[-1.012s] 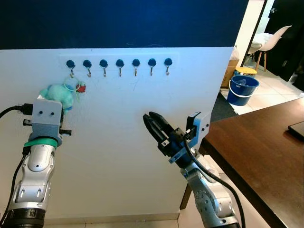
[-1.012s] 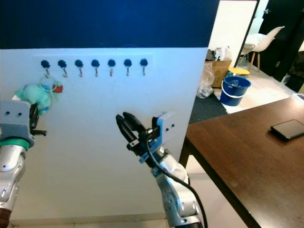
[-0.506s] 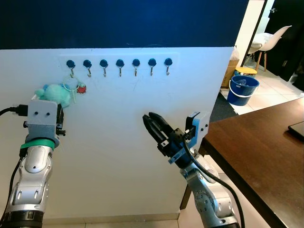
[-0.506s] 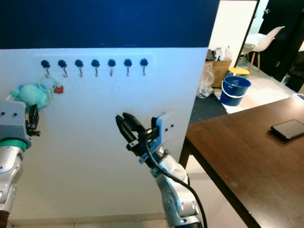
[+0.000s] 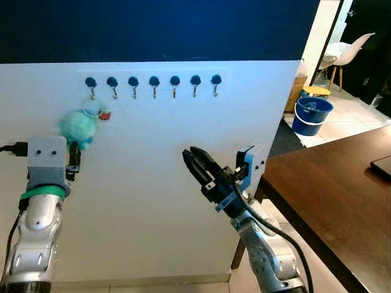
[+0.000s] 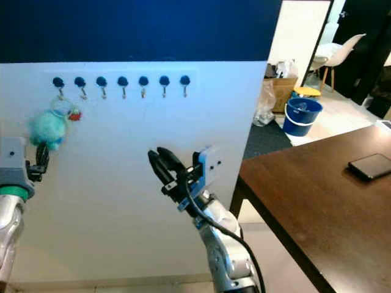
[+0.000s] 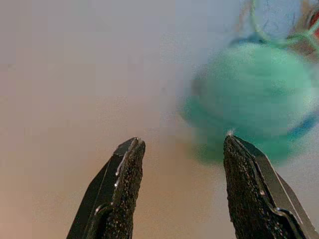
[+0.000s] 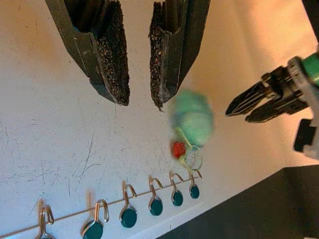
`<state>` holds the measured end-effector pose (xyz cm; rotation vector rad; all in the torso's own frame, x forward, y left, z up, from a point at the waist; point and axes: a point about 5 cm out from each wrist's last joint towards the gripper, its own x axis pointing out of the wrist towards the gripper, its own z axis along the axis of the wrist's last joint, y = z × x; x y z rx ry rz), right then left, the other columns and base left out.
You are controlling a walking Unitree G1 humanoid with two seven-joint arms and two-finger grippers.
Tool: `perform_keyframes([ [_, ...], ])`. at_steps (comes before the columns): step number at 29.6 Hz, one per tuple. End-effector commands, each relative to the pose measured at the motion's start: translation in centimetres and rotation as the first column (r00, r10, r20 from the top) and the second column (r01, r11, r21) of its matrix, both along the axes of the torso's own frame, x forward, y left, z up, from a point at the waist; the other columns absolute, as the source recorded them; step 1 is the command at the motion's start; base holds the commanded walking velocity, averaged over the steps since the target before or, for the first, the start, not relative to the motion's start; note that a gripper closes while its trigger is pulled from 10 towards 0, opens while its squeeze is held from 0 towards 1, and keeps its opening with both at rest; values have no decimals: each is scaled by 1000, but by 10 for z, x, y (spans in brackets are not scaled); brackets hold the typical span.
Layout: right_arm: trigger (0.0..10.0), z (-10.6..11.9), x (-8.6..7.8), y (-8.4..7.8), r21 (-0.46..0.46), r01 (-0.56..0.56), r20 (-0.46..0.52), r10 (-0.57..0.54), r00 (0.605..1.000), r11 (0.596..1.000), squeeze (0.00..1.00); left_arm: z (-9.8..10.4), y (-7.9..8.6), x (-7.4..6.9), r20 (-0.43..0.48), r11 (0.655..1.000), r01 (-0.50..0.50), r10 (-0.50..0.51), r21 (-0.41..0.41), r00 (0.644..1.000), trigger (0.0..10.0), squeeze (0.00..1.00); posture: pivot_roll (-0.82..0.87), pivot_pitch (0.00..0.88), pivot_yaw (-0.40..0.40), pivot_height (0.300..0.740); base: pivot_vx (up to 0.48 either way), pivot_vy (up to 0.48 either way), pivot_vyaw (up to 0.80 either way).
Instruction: Hang keys on a hook
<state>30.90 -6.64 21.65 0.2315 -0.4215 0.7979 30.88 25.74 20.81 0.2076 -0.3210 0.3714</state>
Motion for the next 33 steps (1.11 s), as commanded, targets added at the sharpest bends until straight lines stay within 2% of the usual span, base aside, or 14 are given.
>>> perform_keyframes([
  [1, 10000, -7, -2, 1, -11, -1, -27, 0, 1000, 1000, 0, -8, 5, -7, -22, 999, -21, 21, -24, 1000, 10000, 0, -143, 0, 81, 740, 0, 0, 0],
  [6, 10000, -13, -4, -2, -23, 9, -48, -10, 999, 1000, 0, -25, 4, -33, -36, 999, 1, -3, -48, 999, 10000, 0, -139, 1, 85, 740, 0, 0, 0],
  [8, 10000, -14, -4, -3, -24, 12, -51, -13, 999, 1000, 0, -27, 3, -36, -35, 999, 7, -8, -53, 999, 10000, 0, -139, 1, 85, 740, 0, 0, 0],
  [14, 10000, -40, -4, -8, -110, 41, -152, -58, 987, 993, 0, -48, 2, -63, -76, 989, -47, 36, -140, 996, 10000, 0, -141, 9, 85, 740, 0, 0, 0],
  [16, 10000, -50, -3, -11, -151, 77, -174, -103, 979, 986, 0, -53, -1, -69, -87, 990, -56, 46, -128, 995, 10000, 0, -142, 12, 84, 740, 0, 0, 0],
  [18, 10000, -70, -1, -24, -261, 205, -184, -257, 949, 943, 0, -70, -13, -79, -175, 991, -58, 36, -122, 984, 10000, 0, -142, 12, 84, 740, 0, 0, 0],
  [19, 10000, -70, -1, -24, -261, 205, -184, -257, 949, 943, 0, -70, -13, -79, -175, 991, -58, 36, -122, 984, 10000, 0, -142, 12, 84, 740, 0, 0, 0],
  [20, 10000, -79, 0, -35, -285, 283, -196, -345, 918, 916, 0, -78, -21, -82, -224, 992, -59, 32, -114, 974, 10000, 0, -133, 15, 86, 740, 0, 0, 0],
  [22, 10000, -79, 0, -35, -285, 283, -196, -345, 918, 916, 0, -78, -21, -82, -224, 992, -59, 32, -114, 974, 10000, 0, -133, 15, 86, 740, 0, 0, 0],
  [25, 10000, -86, 3, -55, -302, 401, -224, -473, 852, 865, 0, -82, -41, -77, -247, 992, -37, 5, -125, 969, 10000, 0, -145, 9, 99, 740, 0, 0, 0],
  [26, 10000, -86, 3, -55, -302, 401, -224, -473, 852, 865, 0, -82, -41, -77, -247, 992, -37, 5, -125, 969, 10000, 0, -145, 9, 99, 740, 0, 0, 0],
  [27, 10000, -85, 7, -61, -300, 440, -234, -512, 826, 846, 0, -73, -55, -58, -213, 992, -1, -25, -123, 977, 10000, 0, -151, 1, 100, 740, 0, 0, 0],
  [30, 10000, -83, 10, -55, -299, 418, -237, -492, 838, 857, 0, -62, -60, -38, -145, 986, 63, -86, -155, 986, 10000, 0, -153, 0, 100, 740, 0, 0, 0],
  [33, 10000, -80, 13, -49, -353, 429, -158, -505, 848, 831, 0, -57, -58, -29, -111, 970, 113, -139, -214, 984, 10000, 0, -159, 0, 99, 740, 0, 0, 0],
])
